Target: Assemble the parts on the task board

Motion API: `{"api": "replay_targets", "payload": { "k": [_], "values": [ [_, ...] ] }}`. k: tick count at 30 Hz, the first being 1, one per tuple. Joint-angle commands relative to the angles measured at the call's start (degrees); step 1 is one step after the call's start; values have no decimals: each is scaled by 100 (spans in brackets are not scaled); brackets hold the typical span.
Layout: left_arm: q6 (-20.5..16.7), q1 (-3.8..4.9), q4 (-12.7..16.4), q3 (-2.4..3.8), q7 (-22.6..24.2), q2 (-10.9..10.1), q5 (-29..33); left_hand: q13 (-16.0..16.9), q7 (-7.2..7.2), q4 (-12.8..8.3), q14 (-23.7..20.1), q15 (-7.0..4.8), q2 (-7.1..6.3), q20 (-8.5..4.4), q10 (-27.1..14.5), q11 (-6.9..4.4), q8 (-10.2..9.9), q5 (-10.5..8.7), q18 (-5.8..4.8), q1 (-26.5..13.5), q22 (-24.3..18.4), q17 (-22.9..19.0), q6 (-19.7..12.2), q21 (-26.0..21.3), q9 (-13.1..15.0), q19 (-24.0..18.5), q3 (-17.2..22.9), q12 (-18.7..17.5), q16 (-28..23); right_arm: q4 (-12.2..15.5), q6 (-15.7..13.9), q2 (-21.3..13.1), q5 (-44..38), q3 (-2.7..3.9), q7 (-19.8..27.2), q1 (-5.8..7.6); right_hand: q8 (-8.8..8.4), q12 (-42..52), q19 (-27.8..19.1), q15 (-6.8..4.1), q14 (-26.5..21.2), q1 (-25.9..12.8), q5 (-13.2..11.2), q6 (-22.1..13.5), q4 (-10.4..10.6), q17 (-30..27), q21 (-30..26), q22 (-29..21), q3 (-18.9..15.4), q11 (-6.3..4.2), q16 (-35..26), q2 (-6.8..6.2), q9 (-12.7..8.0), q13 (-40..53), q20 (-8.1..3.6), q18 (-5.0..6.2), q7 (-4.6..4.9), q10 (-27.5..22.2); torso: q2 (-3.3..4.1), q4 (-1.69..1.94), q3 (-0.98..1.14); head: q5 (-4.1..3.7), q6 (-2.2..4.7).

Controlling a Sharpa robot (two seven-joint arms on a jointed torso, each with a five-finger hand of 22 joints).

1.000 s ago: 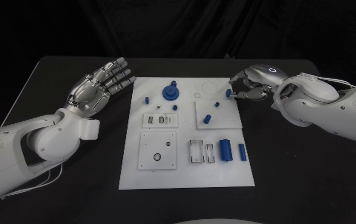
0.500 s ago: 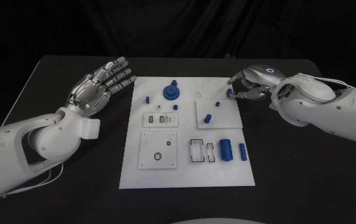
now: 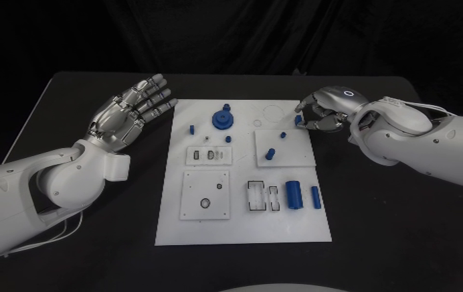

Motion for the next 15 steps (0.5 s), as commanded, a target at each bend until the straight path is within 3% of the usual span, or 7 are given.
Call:
{"api": "replay_targets", "payload": {
  "k": [1,15],
  "values": [
    [112,-13,-2,4,114,8,-7,9,148,4,-2,45,15,34,5,44,21,33,42,-58,9,5,-11,26,2,10,43,37,20,-19,-39,11,-10,3,-163,-17,59,16,605,28,592,55,-42,87,1,1505,14,1508,-39,39,15,-18,30,1509,25,-44,-3,597,0,1,-3,6,-4],
    [140,-29,-23,4,97,17,-7,8,150,2,-3,48,13,33,4,61,18,32,37,-68,9,5,-23,25,0,8,57,36,22,-81,0,62,-55,3,-238,-30,217,16,605,26,592,100,-73,288,21,1505,14,1508,-75,34,15,7,197,1509,27,-44,-13,597,-7,0,-7,7,-20]
  ]
}}
